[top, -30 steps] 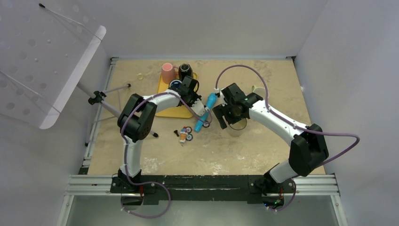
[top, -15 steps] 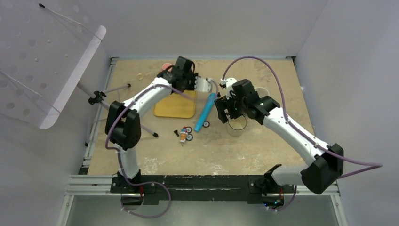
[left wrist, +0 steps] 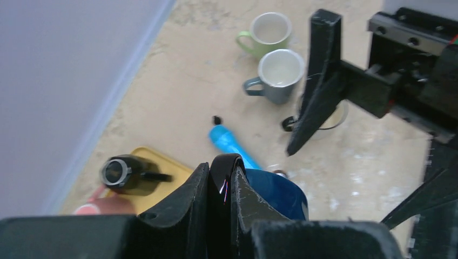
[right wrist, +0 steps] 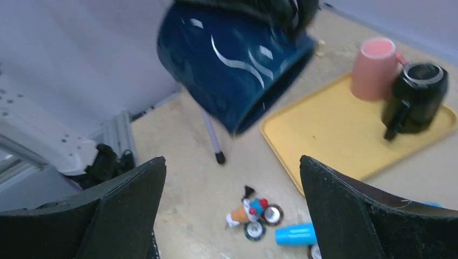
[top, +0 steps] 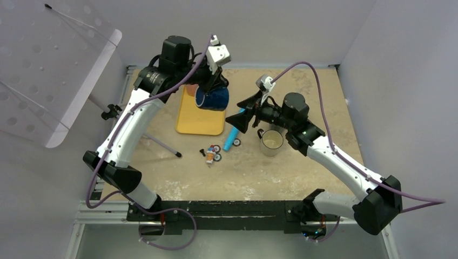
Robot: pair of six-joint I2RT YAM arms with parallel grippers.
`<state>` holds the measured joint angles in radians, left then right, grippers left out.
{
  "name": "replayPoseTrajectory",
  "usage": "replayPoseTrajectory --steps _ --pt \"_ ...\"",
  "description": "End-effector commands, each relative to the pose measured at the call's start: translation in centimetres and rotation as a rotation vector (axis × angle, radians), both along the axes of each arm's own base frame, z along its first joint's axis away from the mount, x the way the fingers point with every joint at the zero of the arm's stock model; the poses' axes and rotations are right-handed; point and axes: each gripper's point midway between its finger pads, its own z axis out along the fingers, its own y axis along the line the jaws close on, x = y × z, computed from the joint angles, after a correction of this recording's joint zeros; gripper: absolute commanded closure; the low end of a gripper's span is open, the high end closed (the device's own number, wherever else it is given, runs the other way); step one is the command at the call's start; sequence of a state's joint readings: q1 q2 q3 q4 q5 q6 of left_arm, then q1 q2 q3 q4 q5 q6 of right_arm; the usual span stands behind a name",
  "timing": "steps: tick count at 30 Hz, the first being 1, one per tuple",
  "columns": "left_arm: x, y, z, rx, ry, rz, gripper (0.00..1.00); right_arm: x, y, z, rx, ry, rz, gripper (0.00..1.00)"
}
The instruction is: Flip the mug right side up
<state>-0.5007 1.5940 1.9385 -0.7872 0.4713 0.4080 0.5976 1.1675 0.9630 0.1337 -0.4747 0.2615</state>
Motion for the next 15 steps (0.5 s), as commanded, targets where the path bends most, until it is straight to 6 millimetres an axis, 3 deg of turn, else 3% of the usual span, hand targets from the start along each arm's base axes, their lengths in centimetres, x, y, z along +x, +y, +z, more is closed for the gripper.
replayPoseTrajectory --steps 1,5,8,12,14,15 --pt "-5.4 -2.1 3.7 -0.2 0.191 -0.146 1.0 -3.1 1.9 7.2 0.259 -0.155 0.203 0.02" --pt "-6.9 -2.5 4.6 -0.246 0.226 -0.193 1.0 -4.6 2.3 8.7 0.377 -0.18 0.29 0.08" --pt "-7.5 -2.9 5.6 -0.292 0.256 -0.208 1.0 -4.9 3.2 8.4 0.39 -0.14 0.37 0.17" --pt "-7.6 -3.1 6.2 -0.324 0.272 -0.206 1.0 -5.8 3.3 9.1 0.423 -0.135 0.425 0.19" --pt "-7.5 -3.3 6.0 -0.327 0.282 -0.216 1.0 -6.1 3.3 9.6 0.436 -0.137 0.444 0.3" --pt "-7.5 -3.5 5.6 -0.328 0.289 -0.226 1.0 -6.5 3.2 10.0 0.447 -0.155 0.461 0.51"
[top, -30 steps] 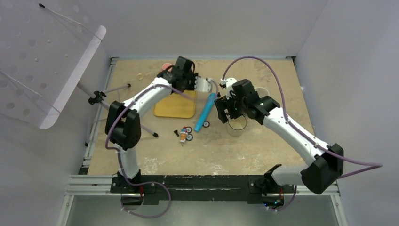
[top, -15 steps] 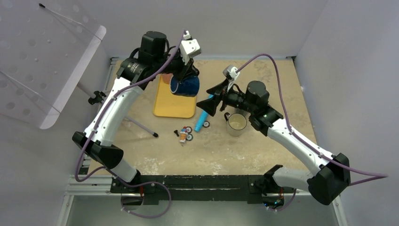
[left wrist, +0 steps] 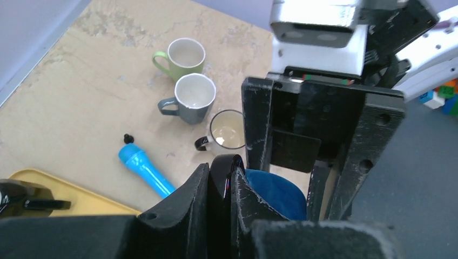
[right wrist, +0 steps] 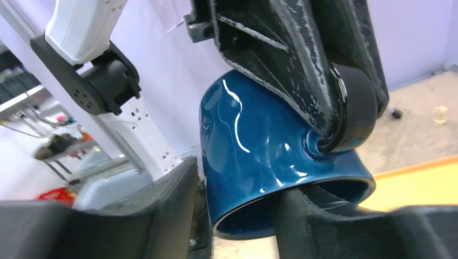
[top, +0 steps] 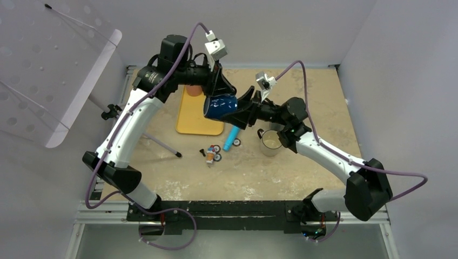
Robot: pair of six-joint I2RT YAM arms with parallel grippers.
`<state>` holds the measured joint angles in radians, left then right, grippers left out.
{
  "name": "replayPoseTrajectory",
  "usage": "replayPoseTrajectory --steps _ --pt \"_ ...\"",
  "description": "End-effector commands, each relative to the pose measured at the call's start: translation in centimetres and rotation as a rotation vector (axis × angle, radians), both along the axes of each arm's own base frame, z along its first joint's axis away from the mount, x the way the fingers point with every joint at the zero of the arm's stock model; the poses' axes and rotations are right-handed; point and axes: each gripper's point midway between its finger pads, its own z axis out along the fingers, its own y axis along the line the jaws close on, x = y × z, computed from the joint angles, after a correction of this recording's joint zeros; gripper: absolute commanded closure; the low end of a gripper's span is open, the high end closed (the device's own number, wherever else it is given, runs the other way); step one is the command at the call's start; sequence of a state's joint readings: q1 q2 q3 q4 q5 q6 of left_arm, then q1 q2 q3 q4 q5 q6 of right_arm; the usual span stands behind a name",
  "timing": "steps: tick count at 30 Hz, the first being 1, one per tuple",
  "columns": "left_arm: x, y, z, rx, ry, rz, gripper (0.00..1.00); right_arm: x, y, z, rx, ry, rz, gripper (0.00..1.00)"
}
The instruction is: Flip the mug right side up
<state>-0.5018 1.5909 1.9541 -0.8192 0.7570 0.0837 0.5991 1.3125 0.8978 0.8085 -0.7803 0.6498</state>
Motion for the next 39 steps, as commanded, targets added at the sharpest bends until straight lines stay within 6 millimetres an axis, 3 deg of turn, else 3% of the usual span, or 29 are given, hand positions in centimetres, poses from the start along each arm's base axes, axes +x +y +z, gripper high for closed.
replayPoseTrajectory --steps 1,2,3,5,6,9,11,13,16,19,24,28,31,35,39 --pt "-1.8 -0.7 4.0 -0.123 -0.049 -0.071 1.0 -3.2 -0.8 4.8 0.121 -0.127 0.104 0.9" --pt "-1.8 -0.8 3.7 -0.12 -0.043 -0.078 1.0 -3.2 -1.0 5.0 0.12 -0.125 0.096 1.0" --pt "-1.6 -0.7 3.3 -0.107 -0.048 -0.071 0.82 -2.6 -1.2 4.7 0.093 -0.114 0.058 1.0" --pt "0.3 0.5 2.7 -0.046 -0.082 0.039 0.08 0.5 -1.7 3.3 -0.029 -0.061 -0.134 1.0" --pt "1.4 1.4 2.6 -0.012 -0.117 0.101 0.01 2.5 -2.7 2.5 -0.12 -0.079 -0.269 1.0" --pt "5.6 5.9 2.6 0.139 -0.288 0.367 0.0 5.2 -7.3 1.6 -0.299 -0.017 -0.582 1.0" --pt "8.0 9.2 2.9 0.239 -0.404 0.548 0.0 5.8 -11.4 0.7 -0.413 0.029 -0.778 1.0" --pt "9.2 11.5 2.8 0.321 -0.491 0.642 0.0 6.1 -15.5 -0.3 -0.524 0.075 -0.963 1.0" --pt "9.5 12.9 0.9 0.419 -0.542 0.651 0.0 5.7 -20.4 -2.5 -0.702 0.166 -1.153 1.0" --pt "9.6 13.1 -2.1 0.498 -0.525 0.612 0.0 4.7 -23.9 -5.7 -0.892 0.278 -1.26 1.0" --pt "9.9 13.6 -6.8 0.646 -0.444 0.546 0.0 5.4 -26.7 -12.6 -1.053 0.489 -1.142 1.0" --pt "9.8 14.4 -9.6 0.711 -0.395 0.505 0.0 5.9 -28.5 -14.1 -1.053 0.543 -1.165 1.0" --pt "10.3 14.7 -11.4 0.739 -0.38 0.483 0.0 6.7 -29.2 -16.7 -1.086 0.626 -1.154 1.0" --pt "11.2 14.3 -13.7 0.77 -0.32 0.446 0.0 8.1 -28.6 -20.5 -1.096 0.75 -1.038 1.0" --pt "11.3 13.8 -15.6 0.795 -0.265 0.394 0.01 8.3 -29.5 -24.2 -1.133 0.841 -1.013 1.0"
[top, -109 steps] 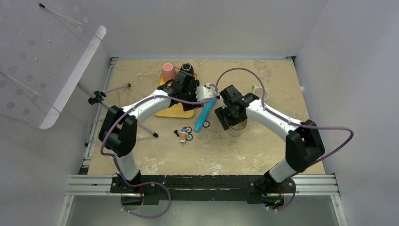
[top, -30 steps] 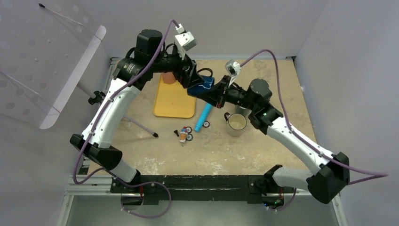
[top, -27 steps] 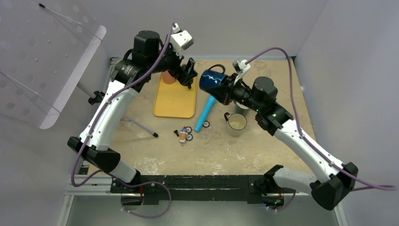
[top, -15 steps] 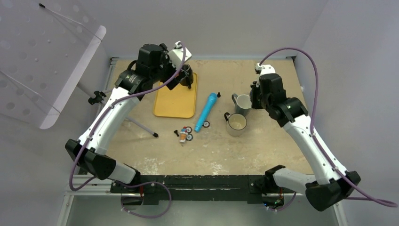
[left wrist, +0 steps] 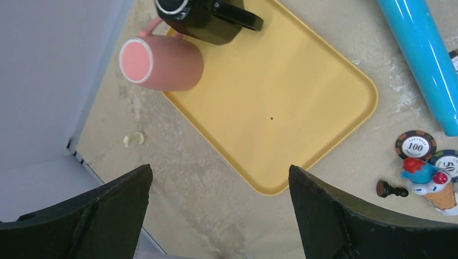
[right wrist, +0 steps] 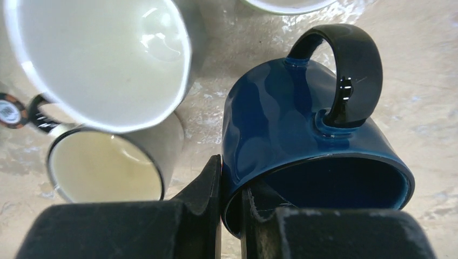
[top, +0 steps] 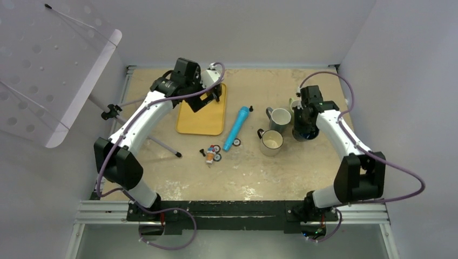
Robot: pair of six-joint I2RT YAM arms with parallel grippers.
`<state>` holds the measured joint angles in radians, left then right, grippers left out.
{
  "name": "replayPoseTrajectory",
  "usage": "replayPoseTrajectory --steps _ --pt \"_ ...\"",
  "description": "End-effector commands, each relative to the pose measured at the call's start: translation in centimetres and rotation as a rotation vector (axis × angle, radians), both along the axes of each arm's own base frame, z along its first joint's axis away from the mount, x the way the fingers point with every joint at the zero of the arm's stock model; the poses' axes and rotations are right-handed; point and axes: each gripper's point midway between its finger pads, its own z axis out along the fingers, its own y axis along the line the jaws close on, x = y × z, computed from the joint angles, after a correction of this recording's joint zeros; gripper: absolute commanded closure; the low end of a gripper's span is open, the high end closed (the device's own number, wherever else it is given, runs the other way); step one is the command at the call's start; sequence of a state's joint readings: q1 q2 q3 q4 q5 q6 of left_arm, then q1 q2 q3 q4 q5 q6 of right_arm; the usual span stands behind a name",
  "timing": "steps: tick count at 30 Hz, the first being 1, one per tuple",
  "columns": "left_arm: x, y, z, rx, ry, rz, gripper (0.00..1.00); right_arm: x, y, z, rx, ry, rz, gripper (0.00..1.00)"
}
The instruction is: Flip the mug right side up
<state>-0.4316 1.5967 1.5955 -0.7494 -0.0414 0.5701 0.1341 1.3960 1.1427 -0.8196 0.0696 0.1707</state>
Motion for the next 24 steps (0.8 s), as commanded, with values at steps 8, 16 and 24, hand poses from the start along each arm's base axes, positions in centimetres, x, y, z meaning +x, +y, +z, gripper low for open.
replayPoseTrajectory --steps 8,16,24 --pt "-0.1 -3.2 -3.1 0.016 0.091 -0.278 0.06 1.5 -1.5 -4.8 0.033 0.071 -0.014 0.97" --pt "-1.0 -5.9 -4.8 0.108 0.014 -0.696 0.03 3.0 -1.8 -3.8 0.022 0.051 0.0 0.57" --pt "5.1 -6.3 -7.6 0.571 -0.295 -1.05 0.03 4.2 -3.7 1.5 -0.061 -0.095 -0.074 0.05"
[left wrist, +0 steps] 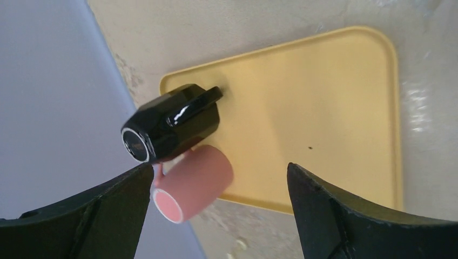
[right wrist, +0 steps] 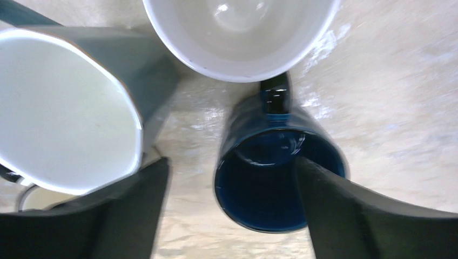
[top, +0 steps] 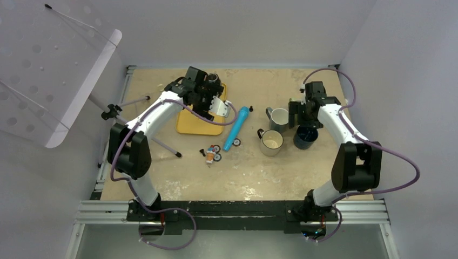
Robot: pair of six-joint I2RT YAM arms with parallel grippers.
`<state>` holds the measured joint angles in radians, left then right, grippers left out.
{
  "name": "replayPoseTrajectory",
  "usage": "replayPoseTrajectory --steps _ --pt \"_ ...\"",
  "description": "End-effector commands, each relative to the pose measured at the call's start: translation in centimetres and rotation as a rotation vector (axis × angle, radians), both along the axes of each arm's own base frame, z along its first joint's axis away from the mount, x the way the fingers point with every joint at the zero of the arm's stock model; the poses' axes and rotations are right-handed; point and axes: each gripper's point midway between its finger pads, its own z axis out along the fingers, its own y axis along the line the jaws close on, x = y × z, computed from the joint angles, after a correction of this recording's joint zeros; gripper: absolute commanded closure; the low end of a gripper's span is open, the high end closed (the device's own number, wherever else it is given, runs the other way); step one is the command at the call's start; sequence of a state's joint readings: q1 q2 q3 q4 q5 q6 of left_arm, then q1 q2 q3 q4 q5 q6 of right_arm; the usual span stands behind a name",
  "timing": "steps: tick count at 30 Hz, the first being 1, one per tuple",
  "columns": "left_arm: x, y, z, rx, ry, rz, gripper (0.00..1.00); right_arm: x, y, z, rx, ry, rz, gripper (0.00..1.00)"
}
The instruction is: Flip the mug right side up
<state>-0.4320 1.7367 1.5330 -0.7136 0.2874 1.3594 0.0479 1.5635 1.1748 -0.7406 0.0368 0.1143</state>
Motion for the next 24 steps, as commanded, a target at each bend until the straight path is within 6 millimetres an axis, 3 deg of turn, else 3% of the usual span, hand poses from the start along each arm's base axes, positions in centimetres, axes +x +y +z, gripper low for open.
replayPoseTrajectory --steps 1,3,6,10,12,15,20,24 --pt "4.6 -1.3 -1.4 0.217 -0.298 -0.327 0.03 1.5 -2.1 5.9 -0.083 -0.193 -0.073 0.02" --pt "6.6 -1.9 -1.9 0.249 -0.337 -0.353 0.04 1.6 -2.9 7.5 -0.117 -0.263 -0.109 0.02" --pt "9.7 -3.4 -1.0 0.243 -0.373 -0.348 0.07 1.7 -3.7 9.7 -0.142 -0.35 -0.15 0.02" --pt "12.3 -4.2 -2.8 0.292 -0.372 -0.382 0.16 1.3 -4.4 11.9 -0.166 -0.426 -0.184 0.02" --pt "13.0 -4.4 -4.0 0.339 -0.384 -0.409 0.23 1.2 -4.1 12.8 -0.153 -0.455 -0.178 0.02" --pt "13.4 -3.7 -6.7 0.429 -0.354 -0.442 0.26 1.3 -3.5 13.9 -0.118 -0.501 -0.154 0.02" --pt "13.0 -2.7 -9.4 0.495 -0.292 -0.463 0.3 1.5 -2.8 14.7 -0.085 -0.534 -0.124 0.02" --pt "14.8 -3.2 -10.1 0.518 -0.364 -0.463 0.48 1.7 -1.9 14.1 -0.053 -0.521 -0.086 0.02"
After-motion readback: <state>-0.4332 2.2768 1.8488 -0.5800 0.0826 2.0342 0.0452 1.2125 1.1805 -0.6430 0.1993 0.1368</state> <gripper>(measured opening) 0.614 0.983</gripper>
